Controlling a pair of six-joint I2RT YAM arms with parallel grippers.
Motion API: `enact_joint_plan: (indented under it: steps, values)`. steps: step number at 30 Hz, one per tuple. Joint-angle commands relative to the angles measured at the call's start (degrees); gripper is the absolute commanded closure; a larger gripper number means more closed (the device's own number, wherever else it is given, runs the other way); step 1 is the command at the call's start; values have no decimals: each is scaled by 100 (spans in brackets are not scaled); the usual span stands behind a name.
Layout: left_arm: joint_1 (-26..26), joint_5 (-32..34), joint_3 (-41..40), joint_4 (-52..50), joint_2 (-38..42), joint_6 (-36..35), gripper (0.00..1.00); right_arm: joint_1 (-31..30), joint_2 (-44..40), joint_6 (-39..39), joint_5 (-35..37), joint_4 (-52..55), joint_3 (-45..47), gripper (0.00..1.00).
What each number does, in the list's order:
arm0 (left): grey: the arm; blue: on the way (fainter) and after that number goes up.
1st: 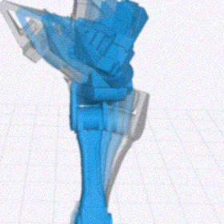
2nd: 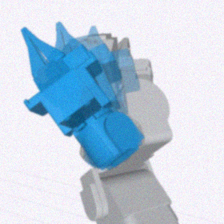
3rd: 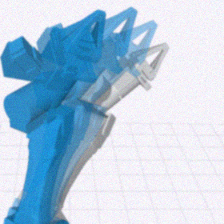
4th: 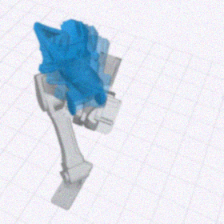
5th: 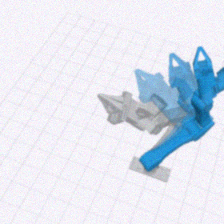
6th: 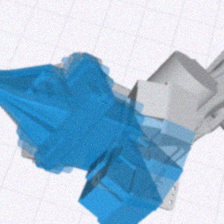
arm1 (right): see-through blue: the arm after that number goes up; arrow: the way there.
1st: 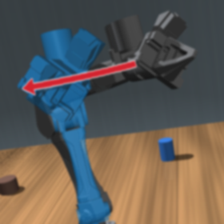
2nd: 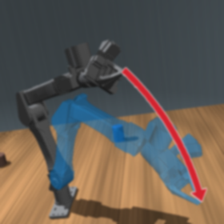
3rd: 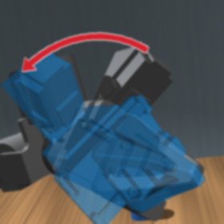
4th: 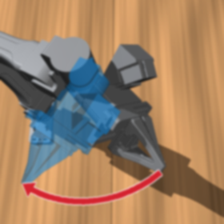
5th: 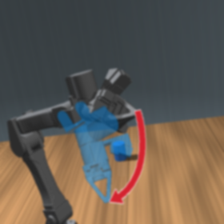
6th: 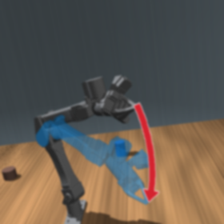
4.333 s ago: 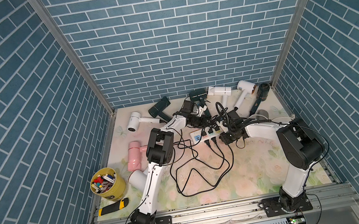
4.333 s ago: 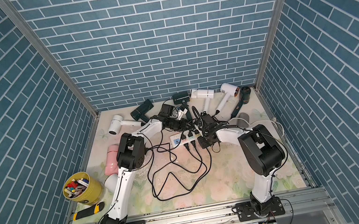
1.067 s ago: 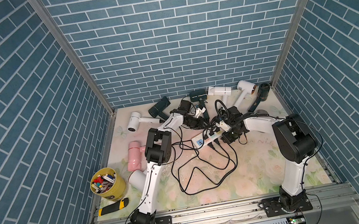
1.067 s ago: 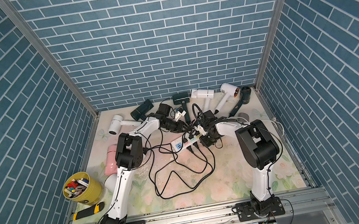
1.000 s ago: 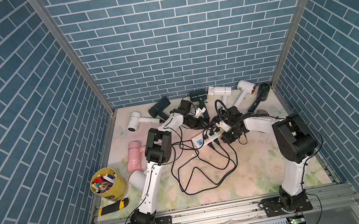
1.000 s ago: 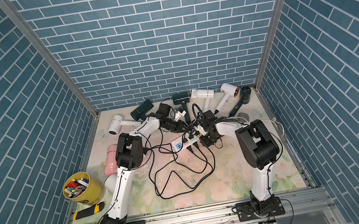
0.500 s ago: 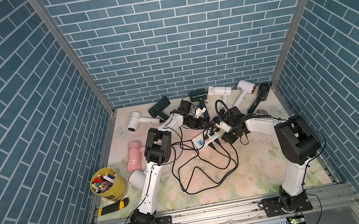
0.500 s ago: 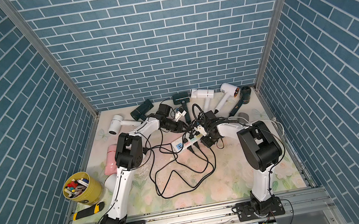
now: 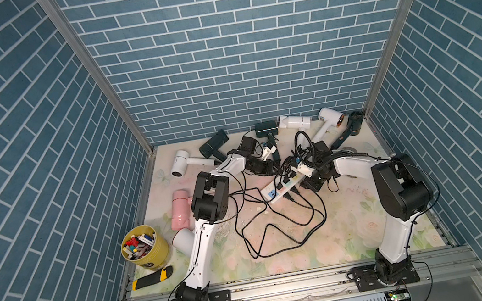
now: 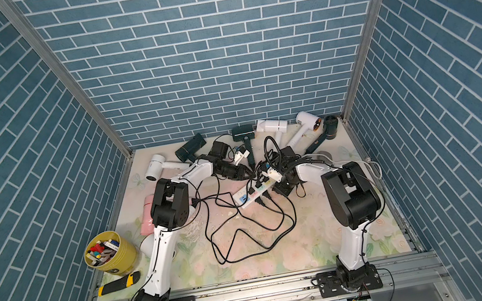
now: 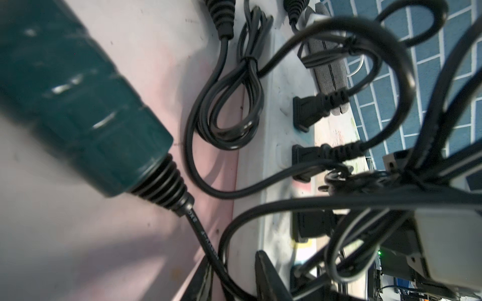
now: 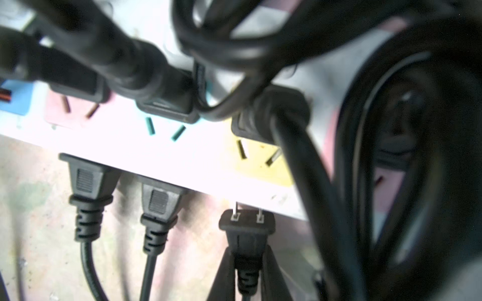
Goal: Charge the blow dryers
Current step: Insert the plug into the socket.
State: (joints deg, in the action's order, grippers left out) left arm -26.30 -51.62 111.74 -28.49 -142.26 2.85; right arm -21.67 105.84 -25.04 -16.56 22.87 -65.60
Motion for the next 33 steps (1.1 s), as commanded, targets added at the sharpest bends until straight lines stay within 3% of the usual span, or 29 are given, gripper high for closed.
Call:
enact_joint_plan:
  steps: [1,9,17,26,33]
  values:
    - [-764,-286,-965,-1448,-201,-125,68,-172,-361,-596,-701,-2024,-466,100]
    - [-395,-118,-1609,-992,322,152,66,-241,-598,-707,-700,-2168,6,100]
    - [-72,119,-927,-1251,238,376,51,-250,-760,-741,-647,-1991,174,100]
    - [-7,125,82,-1692,-188,526,50,-241,-593,-745,-407,-1756,86,100]
    - [10,-50,-159,-1592,132,440,46,-202,-304,-457,-181,-1325,-109,100]
